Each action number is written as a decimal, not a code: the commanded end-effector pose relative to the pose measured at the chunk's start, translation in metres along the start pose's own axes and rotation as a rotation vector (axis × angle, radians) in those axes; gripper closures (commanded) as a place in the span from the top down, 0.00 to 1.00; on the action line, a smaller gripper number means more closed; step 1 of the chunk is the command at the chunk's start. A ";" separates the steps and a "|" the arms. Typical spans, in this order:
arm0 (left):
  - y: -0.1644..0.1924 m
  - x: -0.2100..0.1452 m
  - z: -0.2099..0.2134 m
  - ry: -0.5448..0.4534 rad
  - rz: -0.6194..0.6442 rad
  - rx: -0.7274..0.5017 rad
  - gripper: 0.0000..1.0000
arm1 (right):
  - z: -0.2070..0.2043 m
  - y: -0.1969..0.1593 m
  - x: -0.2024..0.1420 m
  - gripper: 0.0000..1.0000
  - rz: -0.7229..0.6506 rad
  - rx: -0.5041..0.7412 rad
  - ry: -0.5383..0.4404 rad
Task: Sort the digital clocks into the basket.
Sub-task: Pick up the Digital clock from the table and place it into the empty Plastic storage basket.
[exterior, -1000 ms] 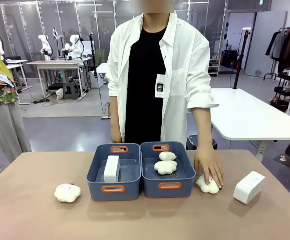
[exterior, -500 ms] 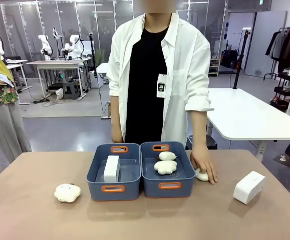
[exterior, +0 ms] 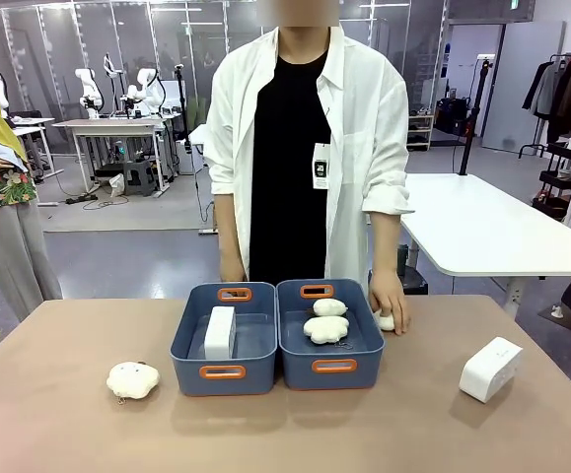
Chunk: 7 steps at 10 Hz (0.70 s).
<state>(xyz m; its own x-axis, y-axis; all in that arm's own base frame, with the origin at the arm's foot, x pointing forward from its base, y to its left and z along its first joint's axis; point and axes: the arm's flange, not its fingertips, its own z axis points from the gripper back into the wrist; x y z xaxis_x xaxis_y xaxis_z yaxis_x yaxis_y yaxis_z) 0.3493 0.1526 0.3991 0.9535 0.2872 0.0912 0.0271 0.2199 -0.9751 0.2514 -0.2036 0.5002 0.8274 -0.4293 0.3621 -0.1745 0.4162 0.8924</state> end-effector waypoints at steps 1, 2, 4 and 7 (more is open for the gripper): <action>-0.006 -0.003 0.003 0.004 0.014 -0.002 1.00 | 0.001 0.002 -0.002 1.00 0.011 0.012 -0.002; -0.006 -0.003 0.003 0.004 0.014 -0.002 1.00 | 0.001 0.002 -0.002 1.00 0.011 0.012 -0.002; -0.006 -0.003 0.003 0.004 0.014 -0.002 1.00 | 0.001 0.002 -0.002 1.00 0.011 0.012 -0.002; -0.006 -0.003 0.003 0.004 0.014 -0.002 1.00 | 0.000 0.000 0.000 1.00 0.000 0.000 0.000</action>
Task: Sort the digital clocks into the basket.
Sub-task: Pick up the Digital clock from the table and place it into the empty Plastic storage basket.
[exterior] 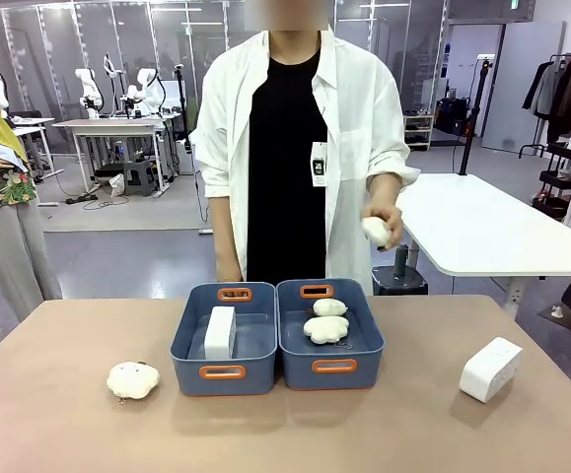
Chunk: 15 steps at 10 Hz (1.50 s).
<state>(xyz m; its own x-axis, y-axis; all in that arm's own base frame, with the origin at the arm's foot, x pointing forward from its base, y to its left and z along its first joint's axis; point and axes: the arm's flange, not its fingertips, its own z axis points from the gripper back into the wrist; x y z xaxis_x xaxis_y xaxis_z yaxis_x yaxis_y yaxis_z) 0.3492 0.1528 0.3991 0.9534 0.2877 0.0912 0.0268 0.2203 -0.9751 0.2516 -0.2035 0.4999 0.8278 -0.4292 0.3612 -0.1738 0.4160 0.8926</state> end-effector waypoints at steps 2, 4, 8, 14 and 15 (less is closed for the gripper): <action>-0.006 -0.003 0.002 0.004 0.013 -0.002 1.00 | -0.041 0.027 0.012 1.00 -0.068 -0.239 0.092; -0.006 -0.003 0.002 0.004 0.013 -0.002 1.00 | -0.079 0.045 0.024 1.00 -0.051 -0.281 0.163; -0.006 -0.003 0.002 0.004 0.013 -0.002 1.00 | -0.098 0.051 0.029 1.00 -0.081 -0.341 0.206; -0.006 -0.003 0.002 0.004 0.013 -0.002 1.00 | -0.173 0.027 0.069 1.00 -0.323 -0.781 -0.013; -0.006 -0.003 0.002 0.004 0.013 -0.002 1.00 | -0.187 0.013 0.068 1.00 -0.372 -0.796 0.027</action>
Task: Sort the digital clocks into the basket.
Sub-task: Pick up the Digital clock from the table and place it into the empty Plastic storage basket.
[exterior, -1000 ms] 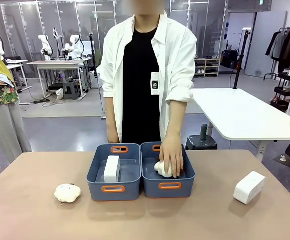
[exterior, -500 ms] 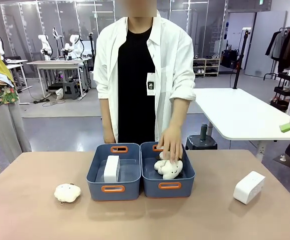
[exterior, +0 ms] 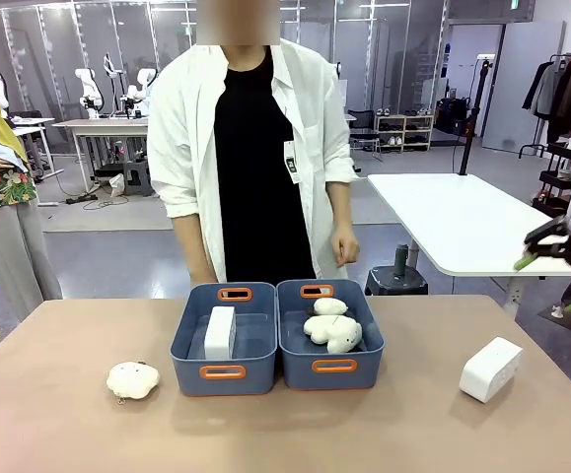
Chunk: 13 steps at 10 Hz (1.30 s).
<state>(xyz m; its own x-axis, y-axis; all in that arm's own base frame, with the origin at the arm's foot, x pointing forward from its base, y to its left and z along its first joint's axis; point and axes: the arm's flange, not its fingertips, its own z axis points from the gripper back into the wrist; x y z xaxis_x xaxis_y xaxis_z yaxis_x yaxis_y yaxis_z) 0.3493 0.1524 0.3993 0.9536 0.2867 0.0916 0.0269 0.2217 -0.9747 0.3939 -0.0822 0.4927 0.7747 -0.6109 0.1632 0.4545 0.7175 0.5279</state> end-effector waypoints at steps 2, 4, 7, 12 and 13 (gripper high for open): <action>-0.006 -0.003 0.003 0.003 0.014 -0.004 1.00 | -0.047 0.004 0.001 1.00 -0.117 -0.138 0.042; -0.006 -0.003 0.003 0.003 0.014 -0.004 1.00 | -0.077 0.009 -0.018 1.00 -0.173 -0.181 0.014; -0.006 -0.003 0.003 0.003 0.014 -0.004 1.00 | -0.118 0.015 -0.034 1.00 -0.186 -0.328 -0.021; -0.006 -0.003 0.003 0.003 0.014 -0.004 1.00 | -0.161 0.001 -0.044 1.00 -0.102 -0.372 -0.026; -0.006 -0.003 0.003 0.003 0.014 -0.004 1.00 | -0.169 0.001 -0.045 1.00 -0.078 -0.356 -0.061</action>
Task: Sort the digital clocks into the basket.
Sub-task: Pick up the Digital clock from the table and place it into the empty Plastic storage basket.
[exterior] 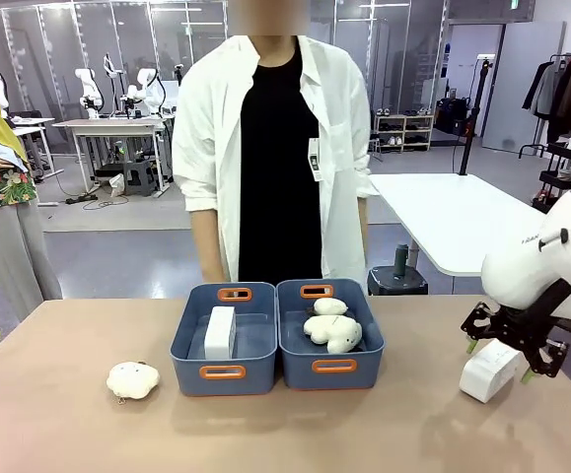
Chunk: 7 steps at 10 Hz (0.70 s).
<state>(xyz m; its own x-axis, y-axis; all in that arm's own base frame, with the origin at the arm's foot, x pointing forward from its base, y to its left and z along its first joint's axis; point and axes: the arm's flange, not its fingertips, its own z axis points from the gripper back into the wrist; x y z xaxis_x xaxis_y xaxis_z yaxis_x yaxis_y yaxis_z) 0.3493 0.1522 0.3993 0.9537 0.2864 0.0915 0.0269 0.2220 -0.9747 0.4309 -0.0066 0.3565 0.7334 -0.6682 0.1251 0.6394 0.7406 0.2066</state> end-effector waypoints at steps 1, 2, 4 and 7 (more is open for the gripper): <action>-0.006 -0.003 0.003 0.003 0.014 -0.004 1.00 | -0.018 0.008 -0.006 1.00 -0.005 0.014 -0.070; -0.006 -0.003 0.003 0.003 0.014 -0.004 1.00 | -0.024 0.011 -0.007 1.00 0.001 0.018 -0.075; -0.006 -0.003 0.003 0.003 0.014 -0.004 1.00 | -0.030 0.012 -0.009 0.53 0.059 0.014 -0.085; -0.006 -0.003 0.003 0.003 0.014 -0.004 1.00 | -0.034 0.011 -0.007 0.00 0.054 -0.029 -0.039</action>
<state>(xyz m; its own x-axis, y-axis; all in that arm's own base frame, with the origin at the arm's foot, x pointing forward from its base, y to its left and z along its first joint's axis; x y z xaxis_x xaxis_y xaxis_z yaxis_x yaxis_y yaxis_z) 0.3492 0.1523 0.3993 0.9537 0.2866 0.0915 0.0268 0.2220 -0.9747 0.4417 0.0040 0.3275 0.7674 -0.6197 0.1647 0.5912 0.7833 0.1924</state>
